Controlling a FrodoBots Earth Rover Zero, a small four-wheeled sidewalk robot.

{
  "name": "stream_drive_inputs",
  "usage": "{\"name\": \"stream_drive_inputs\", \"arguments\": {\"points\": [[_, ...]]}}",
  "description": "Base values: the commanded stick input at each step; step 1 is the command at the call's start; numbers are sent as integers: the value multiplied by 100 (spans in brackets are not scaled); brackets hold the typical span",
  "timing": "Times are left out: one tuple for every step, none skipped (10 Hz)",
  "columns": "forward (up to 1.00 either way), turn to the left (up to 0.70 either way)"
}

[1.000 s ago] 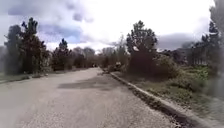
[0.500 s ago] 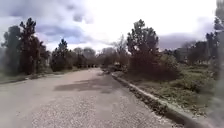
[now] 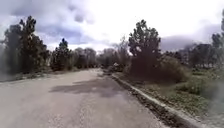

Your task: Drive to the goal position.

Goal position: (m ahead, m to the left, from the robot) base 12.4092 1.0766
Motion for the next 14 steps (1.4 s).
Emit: {"name": "stream_drive_inputs", "arguments": {"points": [[45,23],[45,27],[45,27],[45,27],[45,27],[45,27],[45,27],[45,27],[45,20],[45,0],[45,0],[45,0],[45,0],[45,0]]}}
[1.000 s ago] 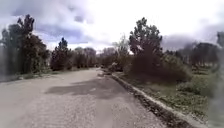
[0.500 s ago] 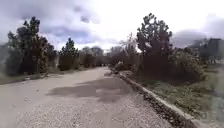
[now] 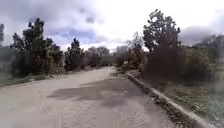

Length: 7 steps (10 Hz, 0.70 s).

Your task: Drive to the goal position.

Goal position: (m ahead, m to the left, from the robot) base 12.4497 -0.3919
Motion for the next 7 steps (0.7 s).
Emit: {"name": "stream_drive_inputs", "arguments": {"points": [[45,0],[45,0],[45,0],[45,0],[45,0],[45,0],[45,0]]}}
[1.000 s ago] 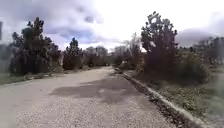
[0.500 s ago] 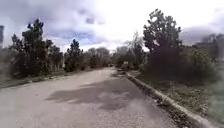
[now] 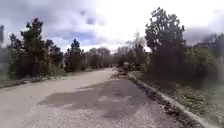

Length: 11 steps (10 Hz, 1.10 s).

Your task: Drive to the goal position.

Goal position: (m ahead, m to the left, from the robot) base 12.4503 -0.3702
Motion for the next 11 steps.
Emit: {"name": "stream_drive_inputs", "arguments": {"points": [[50,0],[60,0],[70,0],[70,0],[70,0],[70,0],[70,23],[70,27],[70,27],[70,27],[70,27]]}}
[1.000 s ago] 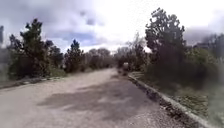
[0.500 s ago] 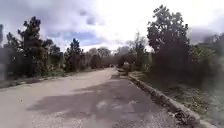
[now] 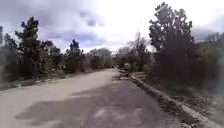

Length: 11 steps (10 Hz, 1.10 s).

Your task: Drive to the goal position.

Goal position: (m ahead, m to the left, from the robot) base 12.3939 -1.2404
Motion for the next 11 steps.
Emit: {"name": "stream_drive_inputs", "arguments": {"points": [[70,27],[70,27],[70,27],[70,27],[70,9],[70,0],[70,0],[70,0],[70,0],[70,0],[70,0]]}}
